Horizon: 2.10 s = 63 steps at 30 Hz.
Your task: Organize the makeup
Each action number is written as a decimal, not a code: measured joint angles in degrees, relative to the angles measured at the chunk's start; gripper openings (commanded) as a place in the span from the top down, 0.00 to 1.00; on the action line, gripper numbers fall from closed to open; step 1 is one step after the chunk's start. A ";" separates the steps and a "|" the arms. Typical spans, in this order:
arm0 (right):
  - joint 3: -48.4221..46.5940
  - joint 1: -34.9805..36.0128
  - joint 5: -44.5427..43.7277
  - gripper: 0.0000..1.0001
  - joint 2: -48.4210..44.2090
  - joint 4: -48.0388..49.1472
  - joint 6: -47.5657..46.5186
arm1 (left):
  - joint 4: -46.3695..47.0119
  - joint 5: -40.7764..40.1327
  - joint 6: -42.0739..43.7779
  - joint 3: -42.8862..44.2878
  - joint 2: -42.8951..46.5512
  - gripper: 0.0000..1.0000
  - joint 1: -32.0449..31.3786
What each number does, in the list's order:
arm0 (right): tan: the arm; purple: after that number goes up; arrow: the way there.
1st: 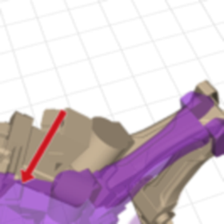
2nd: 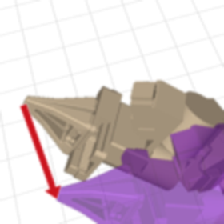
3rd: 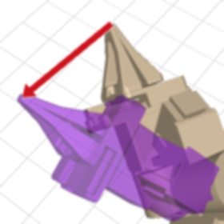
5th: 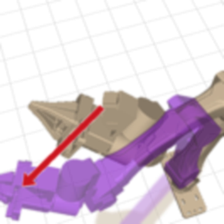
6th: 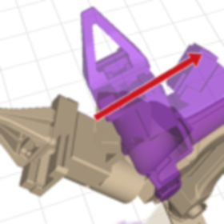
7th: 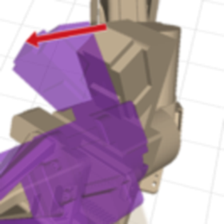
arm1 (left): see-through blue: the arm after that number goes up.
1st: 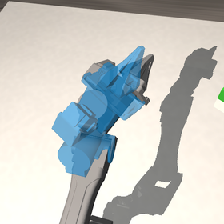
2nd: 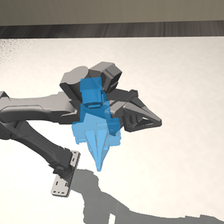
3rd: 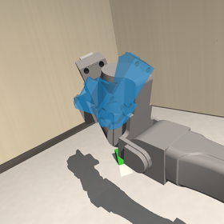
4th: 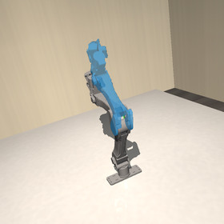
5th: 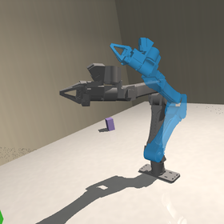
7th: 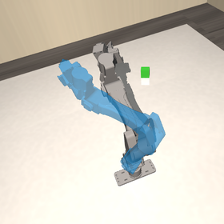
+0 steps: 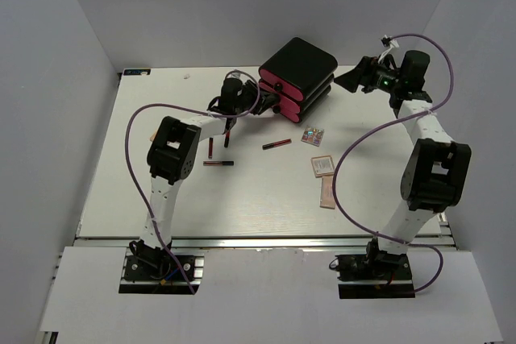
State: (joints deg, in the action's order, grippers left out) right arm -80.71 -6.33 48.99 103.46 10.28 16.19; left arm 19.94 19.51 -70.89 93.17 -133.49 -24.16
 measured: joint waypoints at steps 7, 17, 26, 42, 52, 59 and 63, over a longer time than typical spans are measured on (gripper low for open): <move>1.84 0.00 4.48 0.11 -7.74 -4.59 -10.29 | 1.99 -0.24 1.40 -12.37 8.22 0.88 0.33; 5.01 1.81 -0.61 0.11 -10.97 -23.54 -29.03 | 2.89 -1.64 2.67 -23.15 16.20 0.66 0.70; 18.14 19.12 -23.50 0.11 -17.33 -32.44 -36.61 | -3.76 -2.78 6.32 -23.30 18.51 0.21 0.52; 21.20 31.23 -58.95 0.11 -8.72 -34.86 -19.21 | -26.45 -12.70 19.28 -33.42 52.22 0.02 9.75; 20.41 30.99 -58.62 0.11 -4.37 -35.93 -14.95 | -39.43 -16.76 24.17 -42.16 67.36 0.02 19.71; 21.18 27.43 -53.94 0.12 -3.85 -35.04 -12.98 | -43.12 -17.64 25.29 -44.06 70.60 0.02 21.09; 21.84 26.67 -53.75 0.15 -4.11 -33.68 -13.35 | -43.82 -17.79 25.88 -44.06 70.73 0.02 21.88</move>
State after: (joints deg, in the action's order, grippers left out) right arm -58.87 20.34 -4.75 99.35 -23.40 2.83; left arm -23.88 1.72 -45.01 49.10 -62.76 -2.28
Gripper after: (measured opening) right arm 0.877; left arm 0.983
